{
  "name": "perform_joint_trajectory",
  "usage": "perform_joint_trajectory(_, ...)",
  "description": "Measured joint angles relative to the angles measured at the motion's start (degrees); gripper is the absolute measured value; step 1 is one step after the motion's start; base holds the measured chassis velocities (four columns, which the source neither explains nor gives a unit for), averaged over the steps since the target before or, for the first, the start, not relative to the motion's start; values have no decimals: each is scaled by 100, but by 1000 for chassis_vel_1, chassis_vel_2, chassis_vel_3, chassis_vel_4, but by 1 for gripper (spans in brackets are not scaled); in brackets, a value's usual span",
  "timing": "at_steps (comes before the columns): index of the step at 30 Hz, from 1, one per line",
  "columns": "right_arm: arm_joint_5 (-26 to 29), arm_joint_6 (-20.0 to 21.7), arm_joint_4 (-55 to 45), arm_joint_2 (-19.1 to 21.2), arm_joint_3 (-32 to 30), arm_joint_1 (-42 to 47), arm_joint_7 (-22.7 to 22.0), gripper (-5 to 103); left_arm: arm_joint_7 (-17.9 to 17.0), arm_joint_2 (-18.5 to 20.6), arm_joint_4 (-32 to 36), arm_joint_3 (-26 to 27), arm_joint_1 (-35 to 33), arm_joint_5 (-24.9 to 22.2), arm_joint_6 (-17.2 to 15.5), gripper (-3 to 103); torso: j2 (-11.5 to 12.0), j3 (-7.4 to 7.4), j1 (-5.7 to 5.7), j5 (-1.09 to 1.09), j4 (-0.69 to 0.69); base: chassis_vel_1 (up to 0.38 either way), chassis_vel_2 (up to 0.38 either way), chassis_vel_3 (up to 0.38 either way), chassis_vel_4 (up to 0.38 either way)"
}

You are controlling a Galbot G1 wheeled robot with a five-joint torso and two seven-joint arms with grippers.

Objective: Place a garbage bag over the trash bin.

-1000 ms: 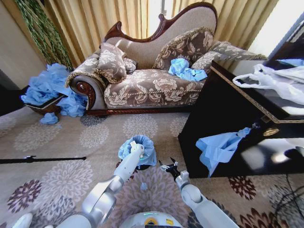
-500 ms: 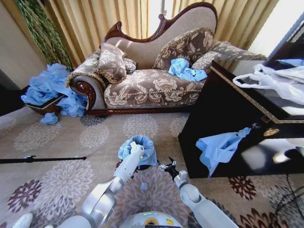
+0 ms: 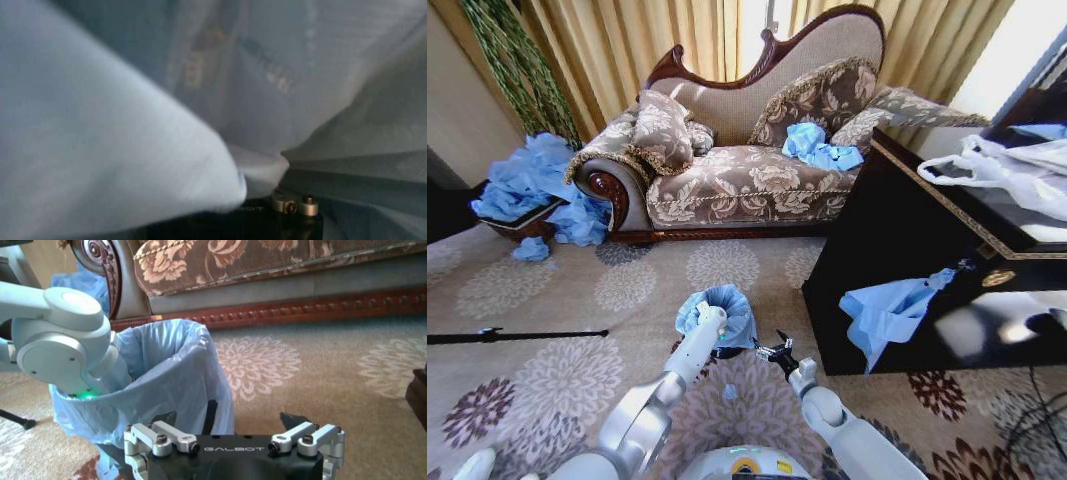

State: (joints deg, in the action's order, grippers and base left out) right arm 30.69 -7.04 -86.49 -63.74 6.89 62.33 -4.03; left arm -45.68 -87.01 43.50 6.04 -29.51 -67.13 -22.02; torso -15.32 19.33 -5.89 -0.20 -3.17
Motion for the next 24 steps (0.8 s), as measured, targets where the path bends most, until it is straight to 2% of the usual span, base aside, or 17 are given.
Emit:
perform_joint_trajectory(4,0,10,-79,36,11,26,-39,100,68,83,372,0,-144,52,-9,-3,0,0,0,0,-1,0,0,0,0)
perform_joint_trajectory(6,-1,20,-133,50,13,51,-68,100,263,231,896,-1,-352,87,-73,7,0,0,0,0,-1,0,0,0,0)
perform_joint_trajectory(8,-4,20,-156,51,11,59,-76,100,322,307,1137,-8,-455,115,-97,7,0,-1,0,1,0,0,0,0,0)
perform_joint_trajectory(12,-12,24,-258,51,3,128,-112,100,361,579,2203,-37,-850,125,-220,28,0,0,0,1,0,0,0,0,0)
perform_joint_trajectory(15,-16,30,-287,51,0,158,-120,100,350,676,2530,-51,-963,78,-284,34,0,0,1,1,1,0,0,0,0)
perform_joint_trajectory(18,-41,34,-372,55,-11,229,-155,100,358,812,3118,-79,-1147,39,-313,50,0,0,0,0,1,0,0,0,0)
perform_joint_trajectory(20,-41,36,-385,55,-13,238,-160,100,361,827,3199,-83,-1170,34,-313,50,0,0,0,0,0,0,0,0,0)
perform_joint_trajectory(21,-44,38,-430,59,-25,269,-181,100,369,874,3434,-94,-1235,28,-313,60,0,0,0,0,-1,0,0,0,0)
perform_joint_trajectory(23,-46,38,-456,62,-40,291,-188,100,374,921,3637,-106,-1289,26,-314,60,0,0,0,0,0,0,0,0,0)
perform_joint_trajectory(24,-49,38,-482,65,-59,318,-191,100,372,966,3822,-114,-1334,4,-326,66,0,0,0,0,1,0,0,0,0)
